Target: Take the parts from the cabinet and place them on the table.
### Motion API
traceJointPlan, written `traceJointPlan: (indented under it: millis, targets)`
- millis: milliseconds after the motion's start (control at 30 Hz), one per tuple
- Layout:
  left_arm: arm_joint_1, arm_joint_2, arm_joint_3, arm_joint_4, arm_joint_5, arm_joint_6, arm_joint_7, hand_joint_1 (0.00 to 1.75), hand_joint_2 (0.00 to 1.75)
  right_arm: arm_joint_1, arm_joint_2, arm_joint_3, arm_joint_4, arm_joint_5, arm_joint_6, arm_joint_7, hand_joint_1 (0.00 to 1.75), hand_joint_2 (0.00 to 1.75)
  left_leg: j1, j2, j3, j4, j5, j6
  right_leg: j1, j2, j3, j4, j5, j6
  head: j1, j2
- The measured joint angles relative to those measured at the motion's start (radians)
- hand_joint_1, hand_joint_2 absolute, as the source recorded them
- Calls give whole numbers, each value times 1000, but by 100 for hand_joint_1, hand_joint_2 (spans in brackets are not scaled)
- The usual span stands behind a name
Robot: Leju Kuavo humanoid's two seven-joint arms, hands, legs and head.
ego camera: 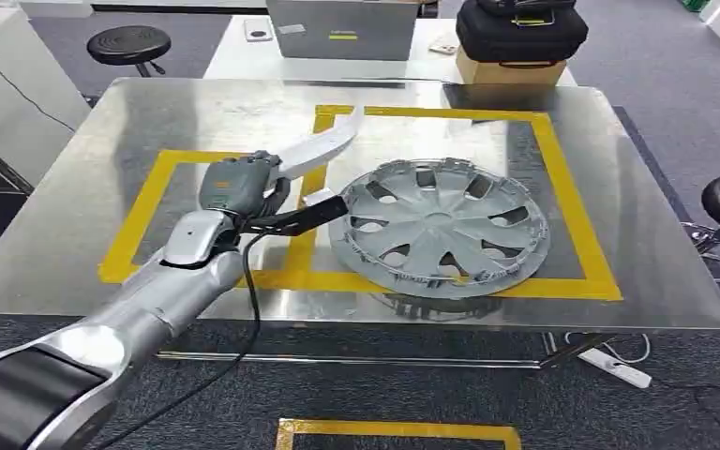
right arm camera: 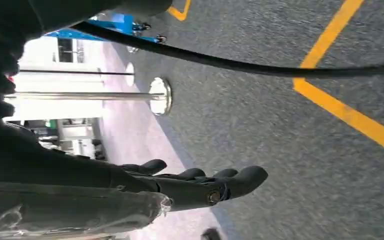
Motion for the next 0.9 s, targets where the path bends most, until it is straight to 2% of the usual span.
traceJointPlan:
  millis: [33, 133, 200, 233, 300, 333, 367, 400, 433, 500, 533, 567, 667, 700, 733, 800, 833, 867, 900]
  targets:
    - [-5, 8, 1, 15, -19, 15, 16, 175, 175, -3, 0, 2, 0, 0, 1, 0, 0, 175, -9, 0, -4, 2, -3, -6, 4, 1, 22, -26, -17, -2, 0, 0]
    - [-6, 32, 7, 60, -77, 44, 45, 175, 175, -2, 0, 3, 0, 0, 1, 2, 0, 175, -5, 1, 0, -7, 4, -20, 7, 5, 18, -27, -15, -18, -2, 0]
    - [-4, 51, 17, 77, -100, 64, 35, 175, 175, -3, 0, 3, 0, 0, 1, 3, 0, 175, -3, 3, -1, 1, -8, -34, 0, 3, 25, -38, -10, -31, -2, 0]
    - [-4, 60, 26, 84, -101, 74, 25, 175, 175, -4, 0, 4, 0, 0, 1, 3, 0, 175, -4, 4, -20, 38, -35, -39, -2, 3, 26, -38, -11, -36, -7, 0]
    - [-2, 76, 35, 101, -96, 87, 12, 175, 175, -6, 0, 6, 0, 0, 1, 3, 0, 175, -2, 4, -98, 193, -107, -46, -2, 1, 26, -38, -13, -42, -8, 0]
    - [3, 82, 41, 110, -83, 87, 1, 175, 175, -5, 0, 7, 0, 0, 2, 3, 0, 175, -2, 4, -136, 264, -130, -49, -2, 1, 25, -38, -13, -43, -8, 0]
    - [13, 84, 55, 116, -55, 84, -21, 175, 175, -4, 0, 10, 0, 0, 1, 3, 0, 175, -1, 5, -153, 292, -129, -50, -2, 1, 26, -38, -13, -43, -8, 0]
    - [22, 84, 72, 120, -20, 78, -44, 175, 175, -4, 0, 11, 0, 0, 1, 2, 0, 175, 1, 5, -148, 276, -107, -50, -3, 1, 26, -38, -13, -42, -8, 0]
    - [28, 84, 95, 122, 16, 69, -68, 175, 175, -4, 0, 11, 0, 0, 1, 2, 0, 175, 2, 5, -126, 226, -69, -49, -3, 3, 27, -38, -13, -42, -8, 0]
    - [33, 79, 137, 125, 39, 64, -94, 175, 175, -4, 0, 11, 0, 0, -1, 0, 0, 175, 5, 7, -41, 62, 12, -49, -4, 4, 29, -37, -16, -34, -8, 0]
    - [34, 77, 149, 125, 38, 61, -100, 175, 175, -4, 0, 11, 0, 0, -2, 0, 0, 175, 6, 9, -18, 17, 10, -48, -3, 3, 28, -37, -16, -28, -8, 0]
    - [35, 71, 155, 126, 34, 54, -102, 175, 175, -5, 0, 11, 0, 0, -4, -2, 0, 175, 4, 5, -10, -6, 5, -39, 6, 4, 23, -29, -20, -21, -7, 0]
    - [60, 70, 162, 133, 12, 49, -95, 175, 175, -3, 0, 11, 0, 0, -10, -5, 0, 175, 4, 4, -13, 0, 7, -19, 4, 2, 28, -39, -17, -8, -7, 0]
    - [64, 70, 168, 136, 0, 49, -83, 175, 175, -2, 0, 11, 0, 0, -11, -6, 0, 175, 7, 5, -11, -2, 8, -12, 3, 1, 19, -33, -24, -2, -8, 0]
    - [66, 71, 174, 139, -14, 49, -70, 175, 175, -2, 0, 12, 0, 0, -13, -6, 0, 175, 7, 5, -11, -2, 8, -7, 3, -2, 9, -2, -48, 1, -3, 0]
    - [68, 76, 176, 148, -32, 48, -52, 175, 175, -2, 0, 12, 0, 0, -14, -6, 0, 175, 4, 5, -11, -2, 7, 0, 3, -1, -61, 151, -123, 4, -1, 0]
    - [71, 79, 176, 152, -38, 46, -44, 175, 175, 0, 0, 12, 0, 0, -14, -6, 0, 175, 2, 5, -10, -2, 6, 2, 3, -1, -99, 228, -149, 4, -1, 0]
    - [74, 80, 176, 155, -45, 39, -38, 175, 175, 2, 0, 12, 0, 0, -14, -6, 0, 175, 0, 5, -10, -2, 5, 3, 4, -1, -124, 271, -156, 2, -1, 0]
    - [78, 81, 176, 159, -51, 29, -24, 175, 175, 5, 0, 12, 0, 0, -14, -6, 0, 175, -1, 3, -9, -2, 4, 4, 4, -1, -126, 267, -140, 0, -1, 0]
